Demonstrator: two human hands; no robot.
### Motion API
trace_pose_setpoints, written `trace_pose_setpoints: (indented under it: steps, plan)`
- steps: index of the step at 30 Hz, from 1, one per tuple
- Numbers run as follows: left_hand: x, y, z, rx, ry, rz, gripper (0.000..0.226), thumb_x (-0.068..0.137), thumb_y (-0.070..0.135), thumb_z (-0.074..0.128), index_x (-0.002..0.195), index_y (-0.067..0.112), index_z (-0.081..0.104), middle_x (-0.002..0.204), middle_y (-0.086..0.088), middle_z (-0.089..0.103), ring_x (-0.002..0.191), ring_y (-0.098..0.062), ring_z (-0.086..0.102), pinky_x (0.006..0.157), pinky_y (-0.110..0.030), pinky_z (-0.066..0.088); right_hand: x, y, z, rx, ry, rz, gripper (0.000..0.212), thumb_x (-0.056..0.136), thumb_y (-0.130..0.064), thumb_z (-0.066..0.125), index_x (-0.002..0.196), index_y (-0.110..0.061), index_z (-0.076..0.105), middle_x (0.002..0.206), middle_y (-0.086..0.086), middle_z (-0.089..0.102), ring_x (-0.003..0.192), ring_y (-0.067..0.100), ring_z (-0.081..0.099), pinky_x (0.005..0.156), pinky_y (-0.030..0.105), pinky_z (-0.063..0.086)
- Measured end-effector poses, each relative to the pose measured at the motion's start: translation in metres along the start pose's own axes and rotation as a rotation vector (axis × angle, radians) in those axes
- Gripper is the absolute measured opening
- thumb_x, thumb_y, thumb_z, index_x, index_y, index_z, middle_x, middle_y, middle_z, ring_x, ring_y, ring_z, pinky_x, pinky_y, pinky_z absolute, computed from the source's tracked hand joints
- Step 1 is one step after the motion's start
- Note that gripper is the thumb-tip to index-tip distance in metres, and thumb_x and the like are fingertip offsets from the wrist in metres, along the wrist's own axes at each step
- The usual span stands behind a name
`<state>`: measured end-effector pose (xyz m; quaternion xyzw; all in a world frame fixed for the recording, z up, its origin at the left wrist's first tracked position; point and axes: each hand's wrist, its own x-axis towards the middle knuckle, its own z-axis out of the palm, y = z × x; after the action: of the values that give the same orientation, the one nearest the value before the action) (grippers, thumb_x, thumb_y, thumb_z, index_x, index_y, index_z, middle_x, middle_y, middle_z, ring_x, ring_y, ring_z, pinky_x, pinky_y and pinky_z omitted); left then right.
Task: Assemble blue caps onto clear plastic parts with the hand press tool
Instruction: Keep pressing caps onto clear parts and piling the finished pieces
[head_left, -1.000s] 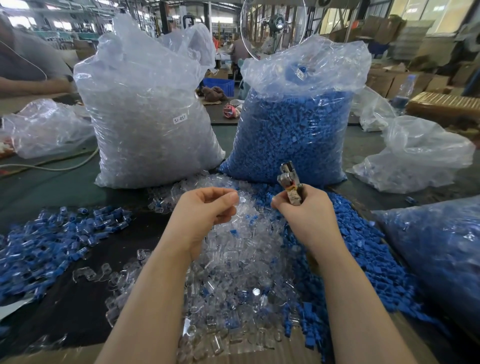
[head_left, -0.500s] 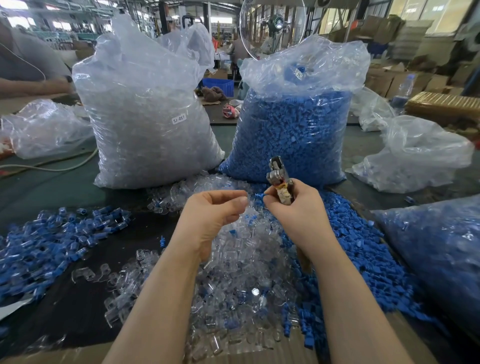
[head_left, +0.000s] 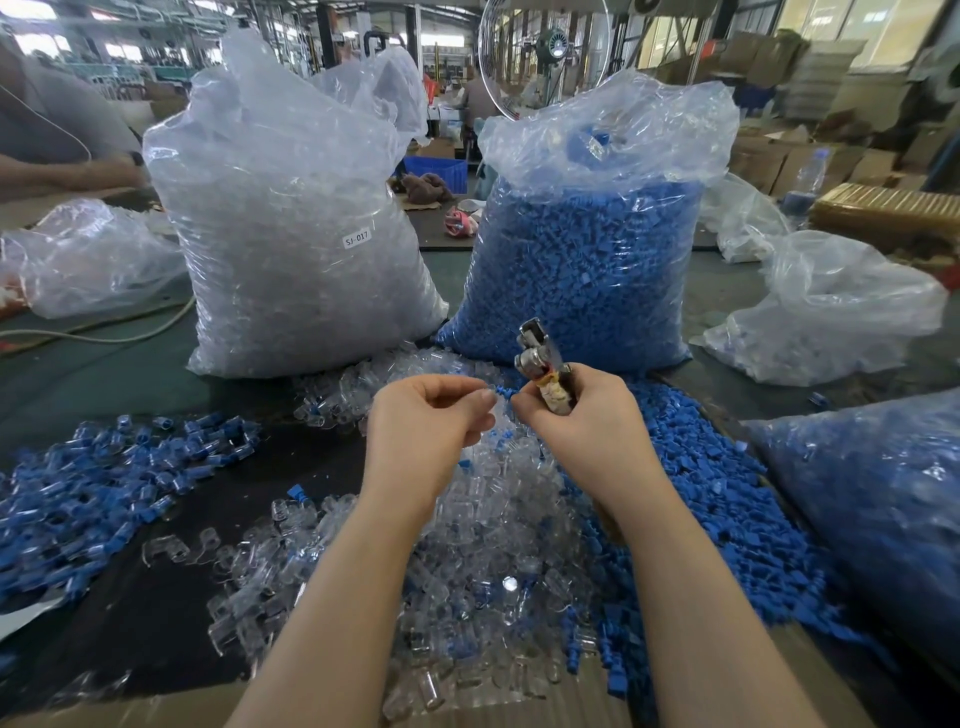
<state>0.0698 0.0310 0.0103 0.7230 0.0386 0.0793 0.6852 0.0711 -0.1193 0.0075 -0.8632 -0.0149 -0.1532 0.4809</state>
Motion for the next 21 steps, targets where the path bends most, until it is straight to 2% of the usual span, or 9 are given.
trace_pose_setpoints:
  steps: [4,10,16,21]
  plan:
    - [-0.001,-0.0001,0.0028,0.084,0.011,0.065,0.008,0.082,0.015,0.078,0.078,0.022,0.075,0.067,0.002,0.074,0.067,-0.011,0.072,0.07,-0.03,0.058,-0.0004,-0.0018,-0.0001,-0.035,0.008,-0.001,0.016,0.083,-0.031,0.07,0.074,-0.019,0.063,0.065,-0.005,0.063,0.063,0.014,0.055,0.063,0.037,0.048]
    - [-0.0041,-0.0013,0.0078,0.144,0.023,0.136,0.014,0.083,0.018,0.077,0.077,0.03,0.073,0.067,0.008,0.073,0.066,-0.006,0.071,0.075,-0.037,0.061,-0.0009,-0.0026,-0.0016,-0.025,0.017,0.025,0.015,0.081,-0.028,0.067,0.071,-0.017,0.061,0.056,-0.007,0.054,0.054,0.009,0.046,0.054,0.029,0.04]
    - [-0.0049,-0.0025,0.009,0.1,0.05,0.143,0.014,0.082,0.012,0.076,0.09,0.023,0.074,0.071,0.007,0.074,0.069,-0.005,0.072,0.077,-0.034,0.061,-0.0015,-0.0034,-0.0019,-0.029,0.005,0.036,0.012,0.078,-0.027,0.069,0.073,-0.017,0.063,0.059,-0.005,0.059,0.057,0.011,0.05,0.056,0.031,0.043]
    - [-0.0065,-0.0018,0.0104,0.107,0.034,0.168,0.02,0.081,0.012,0.076,0.085,0.031,0.072,0.072,0.01,0.074,0.071,-0.004,0.071,0.077,-0.031,0.06,-0.0006,-0.0044,-0.0011,-0.089,0.028,0.028,0.013,0.077,-0.028,0.069,0.072,-0.018,0.062,0.061,-0.005,0.06,0.061,0.013,0.054,0.057,0.032,0.043]
